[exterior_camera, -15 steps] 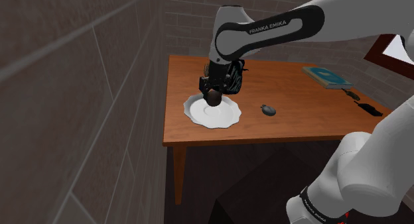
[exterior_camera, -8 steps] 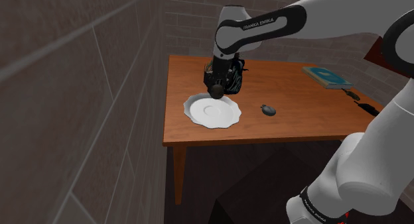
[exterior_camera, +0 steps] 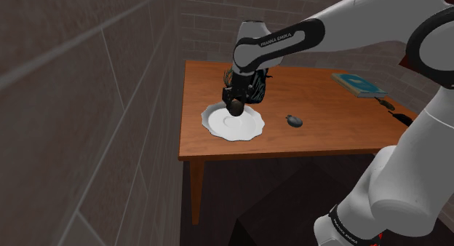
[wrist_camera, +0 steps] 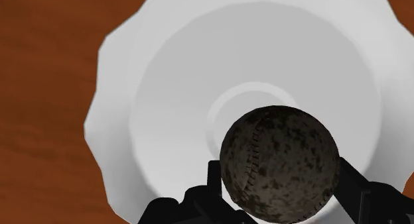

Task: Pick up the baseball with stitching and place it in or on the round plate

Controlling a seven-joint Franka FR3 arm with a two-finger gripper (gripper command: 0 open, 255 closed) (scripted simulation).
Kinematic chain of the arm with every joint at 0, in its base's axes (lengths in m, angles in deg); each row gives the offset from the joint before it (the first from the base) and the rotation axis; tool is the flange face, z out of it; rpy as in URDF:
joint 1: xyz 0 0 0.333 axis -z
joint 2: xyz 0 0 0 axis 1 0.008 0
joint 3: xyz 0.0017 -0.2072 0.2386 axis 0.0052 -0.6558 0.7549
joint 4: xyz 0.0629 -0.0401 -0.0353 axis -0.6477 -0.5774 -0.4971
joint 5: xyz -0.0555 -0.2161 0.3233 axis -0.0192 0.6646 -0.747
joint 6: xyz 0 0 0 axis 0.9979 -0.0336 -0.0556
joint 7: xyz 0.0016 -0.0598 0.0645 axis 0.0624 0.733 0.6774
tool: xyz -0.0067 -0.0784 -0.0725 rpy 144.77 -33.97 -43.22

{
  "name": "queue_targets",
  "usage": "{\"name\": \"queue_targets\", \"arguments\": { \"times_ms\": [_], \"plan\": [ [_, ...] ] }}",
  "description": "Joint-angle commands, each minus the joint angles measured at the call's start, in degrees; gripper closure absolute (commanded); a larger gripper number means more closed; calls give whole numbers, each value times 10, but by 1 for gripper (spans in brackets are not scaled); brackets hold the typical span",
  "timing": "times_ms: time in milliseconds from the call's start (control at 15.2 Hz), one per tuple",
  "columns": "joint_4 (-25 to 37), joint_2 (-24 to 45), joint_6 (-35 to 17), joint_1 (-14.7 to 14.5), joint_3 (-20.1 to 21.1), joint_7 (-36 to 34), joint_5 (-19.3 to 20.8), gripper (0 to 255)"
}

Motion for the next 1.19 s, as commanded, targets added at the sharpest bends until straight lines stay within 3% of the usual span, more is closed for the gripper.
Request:
{"name": "queue_targets", "arguments": {
  "times_ms": [0, 198, 726, 792, 1122],
  "plan": [
    [-8, 7, -15, 0, 0, 2, -2, 255],
    [-19, 18, -37, 1, 0, 5, -5, 255],
    [-19, 18, -37, 1, 0, 5, -5, 255],
    [-19, 18, -37, 1, 0, 5, -5, 0],
    [-19, 18, -37, 1, 0, 5, -5, 0]
  ]
}}
